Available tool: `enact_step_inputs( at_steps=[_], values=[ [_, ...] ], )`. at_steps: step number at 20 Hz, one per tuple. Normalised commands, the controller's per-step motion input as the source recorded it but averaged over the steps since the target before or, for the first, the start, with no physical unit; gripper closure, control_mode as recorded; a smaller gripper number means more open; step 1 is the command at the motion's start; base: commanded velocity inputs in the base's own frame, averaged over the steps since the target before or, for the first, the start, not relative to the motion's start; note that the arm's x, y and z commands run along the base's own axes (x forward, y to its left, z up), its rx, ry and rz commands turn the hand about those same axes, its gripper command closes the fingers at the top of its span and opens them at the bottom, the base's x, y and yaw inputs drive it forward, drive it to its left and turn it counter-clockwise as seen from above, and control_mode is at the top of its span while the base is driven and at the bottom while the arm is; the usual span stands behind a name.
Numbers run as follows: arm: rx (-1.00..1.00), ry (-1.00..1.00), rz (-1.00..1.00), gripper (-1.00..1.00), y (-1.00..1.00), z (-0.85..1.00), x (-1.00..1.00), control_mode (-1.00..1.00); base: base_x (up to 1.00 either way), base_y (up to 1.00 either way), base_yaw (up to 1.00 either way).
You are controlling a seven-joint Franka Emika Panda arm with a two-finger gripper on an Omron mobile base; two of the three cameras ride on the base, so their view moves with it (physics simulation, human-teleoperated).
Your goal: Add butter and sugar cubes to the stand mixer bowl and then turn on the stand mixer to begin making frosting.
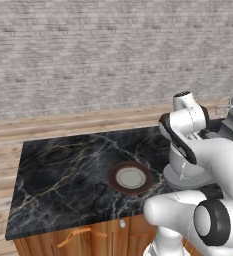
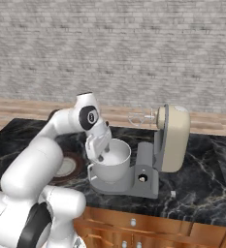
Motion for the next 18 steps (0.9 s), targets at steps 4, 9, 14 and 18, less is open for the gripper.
enact_step_inputs(
  at_steps=[4, 9, 14, 18],
  values=[
    [-0.06, -0.06, 0.00, -1.00, 0.18, 0.56, -0.32, -1.00, 0.00, 0.00, 0.00],
    [-0.06, -0.09, -0.04, -1.00, 0.21, 0.54, -0.49, -1.00, 0.00, 0.00, 0.00],
    [-0.03, -0.13, -0.13, -1.00, 0.11, 0.44, -0.73, -1.00, 0.00, 0.00, 0.00],
    [0.00, -0.21, -0.15, -1.00, -0.03, 0.03, -0.98, -1.00, 0.00, 0.00, 0.00]
  ],
)
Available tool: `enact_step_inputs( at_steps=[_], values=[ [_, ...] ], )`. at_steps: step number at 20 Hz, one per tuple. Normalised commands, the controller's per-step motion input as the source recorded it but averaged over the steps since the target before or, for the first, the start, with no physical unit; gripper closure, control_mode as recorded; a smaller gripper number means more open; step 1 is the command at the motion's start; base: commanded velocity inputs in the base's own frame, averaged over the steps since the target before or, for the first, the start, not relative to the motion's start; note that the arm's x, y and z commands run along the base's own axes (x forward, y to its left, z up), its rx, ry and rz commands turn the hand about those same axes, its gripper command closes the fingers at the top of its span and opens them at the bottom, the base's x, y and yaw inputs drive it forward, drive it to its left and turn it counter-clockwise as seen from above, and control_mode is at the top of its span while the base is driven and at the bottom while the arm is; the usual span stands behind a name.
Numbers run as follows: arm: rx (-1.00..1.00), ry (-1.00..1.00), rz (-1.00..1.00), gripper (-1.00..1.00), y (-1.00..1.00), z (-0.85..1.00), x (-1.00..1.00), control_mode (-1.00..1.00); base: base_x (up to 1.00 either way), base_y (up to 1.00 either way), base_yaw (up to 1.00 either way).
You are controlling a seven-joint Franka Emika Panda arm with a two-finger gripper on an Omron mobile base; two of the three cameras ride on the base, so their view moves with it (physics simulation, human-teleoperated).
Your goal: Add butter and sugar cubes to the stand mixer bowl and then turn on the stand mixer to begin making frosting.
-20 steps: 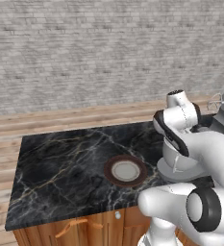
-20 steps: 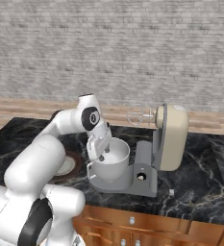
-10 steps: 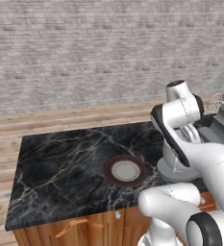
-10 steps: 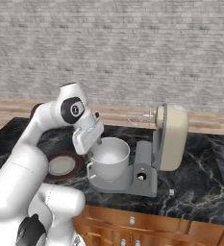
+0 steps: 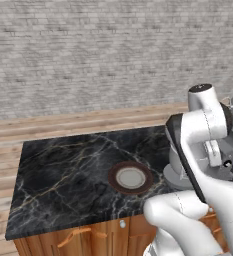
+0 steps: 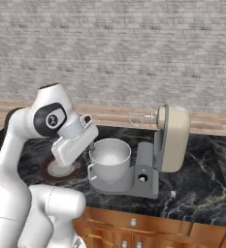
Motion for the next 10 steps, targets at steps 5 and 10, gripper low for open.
enact_step_inputs(
  at_steps=[5, 10],
  values=[
    [0.03, -0.24, -0.13, -1.00, -0.17, 0.00, -0.96, -1.00, 0.00, 0.00, 0.00],
    [0.07, -0.21, -0.08, -1.00, -0.42, 0.00, -0.77, -1.00, 0.00, 0.00, 0.00]
  ],
)
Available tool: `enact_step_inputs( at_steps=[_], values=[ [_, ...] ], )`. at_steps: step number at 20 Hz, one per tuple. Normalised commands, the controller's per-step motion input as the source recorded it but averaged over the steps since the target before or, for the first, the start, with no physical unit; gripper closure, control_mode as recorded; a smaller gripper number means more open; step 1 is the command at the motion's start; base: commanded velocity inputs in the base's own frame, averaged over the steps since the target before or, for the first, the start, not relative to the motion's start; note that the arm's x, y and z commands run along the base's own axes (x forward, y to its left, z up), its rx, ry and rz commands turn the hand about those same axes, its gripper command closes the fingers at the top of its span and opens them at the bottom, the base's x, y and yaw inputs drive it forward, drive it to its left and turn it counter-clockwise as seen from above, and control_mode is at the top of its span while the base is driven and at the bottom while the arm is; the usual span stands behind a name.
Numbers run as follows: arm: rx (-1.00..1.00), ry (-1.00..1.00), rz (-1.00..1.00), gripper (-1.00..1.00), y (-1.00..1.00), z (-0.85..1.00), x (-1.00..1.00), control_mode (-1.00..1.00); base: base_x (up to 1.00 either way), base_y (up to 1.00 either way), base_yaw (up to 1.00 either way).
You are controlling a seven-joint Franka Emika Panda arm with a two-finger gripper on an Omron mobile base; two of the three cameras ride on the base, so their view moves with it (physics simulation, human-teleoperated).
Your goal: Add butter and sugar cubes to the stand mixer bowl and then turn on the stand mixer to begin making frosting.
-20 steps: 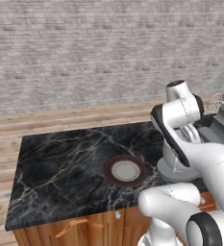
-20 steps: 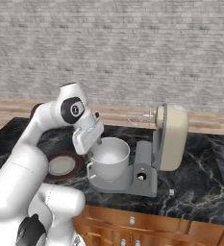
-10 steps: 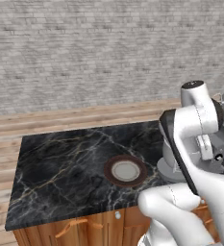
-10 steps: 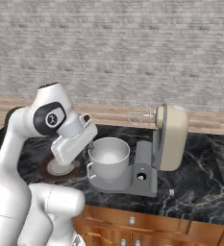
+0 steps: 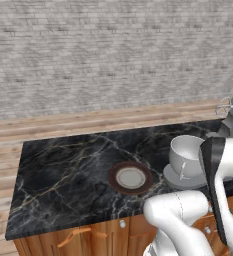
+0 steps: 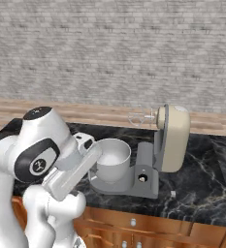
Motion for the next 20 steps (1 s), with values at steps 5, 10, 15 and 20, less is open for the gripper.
enact_step_inputs(
  at_steps=[5, 10, 15, 20],
  values=[
    [0.07, -0.21, -0.03, -1.00, -0.57, 0.00, -0.48, -1.00, 0.00, 0.00, 0.00],
    [0.07, -0.21, 0.00, -1.00, -0.68, -0.15, -0.22, -1.00, 0.00, 0.00, 0.00],
    [0.14, -0.22, 0.00, -1.00, -0.60, -0.39, -0.06, -1.00, 0.00, 0.00, 0.00],
    [0.13, -0.09, 0.04, -1.00, -0.40, -0.29, 0.10, -1.00, 0.00, 0.00, 0.00]
  ],
)
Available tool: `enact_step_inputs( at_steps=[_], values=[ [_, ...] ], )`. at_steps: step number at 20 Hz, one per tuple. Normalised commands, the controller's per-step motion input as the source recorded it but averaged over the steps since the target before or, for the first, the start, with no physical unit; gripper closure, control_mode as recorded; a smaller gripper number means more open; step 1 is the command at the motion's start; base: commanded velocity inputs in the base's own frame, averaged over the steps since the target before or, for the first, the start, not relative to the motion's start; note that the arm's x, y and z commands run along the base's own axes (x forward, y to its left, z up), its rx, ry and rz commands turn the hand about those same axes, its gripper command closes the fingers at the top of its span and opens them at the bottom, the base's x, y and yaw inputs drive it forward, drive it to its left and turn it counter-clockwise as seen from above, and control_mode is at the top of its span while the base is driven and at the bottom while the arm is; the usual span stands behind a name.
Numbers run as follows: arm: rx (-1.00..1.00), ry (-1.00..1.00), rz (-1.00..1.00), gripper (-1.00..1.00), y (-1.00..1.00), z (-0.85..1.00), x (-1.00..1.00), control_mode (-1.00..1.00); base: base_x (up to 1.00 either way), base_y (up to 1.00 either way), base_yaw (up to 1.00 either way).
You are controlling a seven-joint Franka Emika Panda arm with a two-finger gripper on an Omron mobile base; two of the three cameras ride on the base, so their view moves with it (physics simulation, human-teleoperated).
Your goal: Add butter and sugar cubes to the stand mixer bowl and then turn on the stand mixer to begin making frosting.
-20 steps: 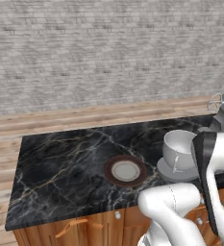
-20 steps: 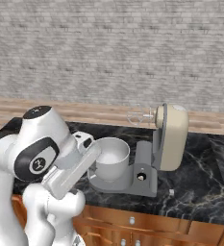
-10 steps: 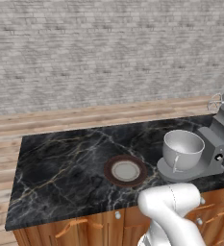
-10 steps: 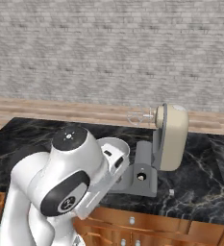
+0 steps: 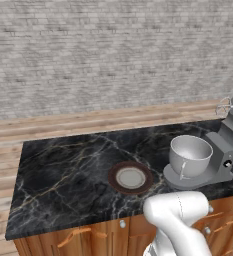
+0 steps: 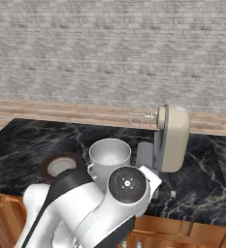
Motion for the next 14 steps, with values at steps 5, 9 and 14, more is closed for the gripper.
enact_step_inputs(
  at_steps=[5, 9, 14],
  values=[
    [0.19, -0.09, 0.00, -1.00, -0.40, -0.15, 0.41, -1.00, 0.00, 0.00, 0.00],
    [0.22, -0.13, 0.00, -1.00, -0.44, -0.16, 0.34, -1.00, 0.00, 0.00, 0.00],
    [0.24, -0.12, 0.00, -1.00, -0.27, -0.21, 0.33, -1.00, 0.00, 0.00, 0.00]
  ],
)
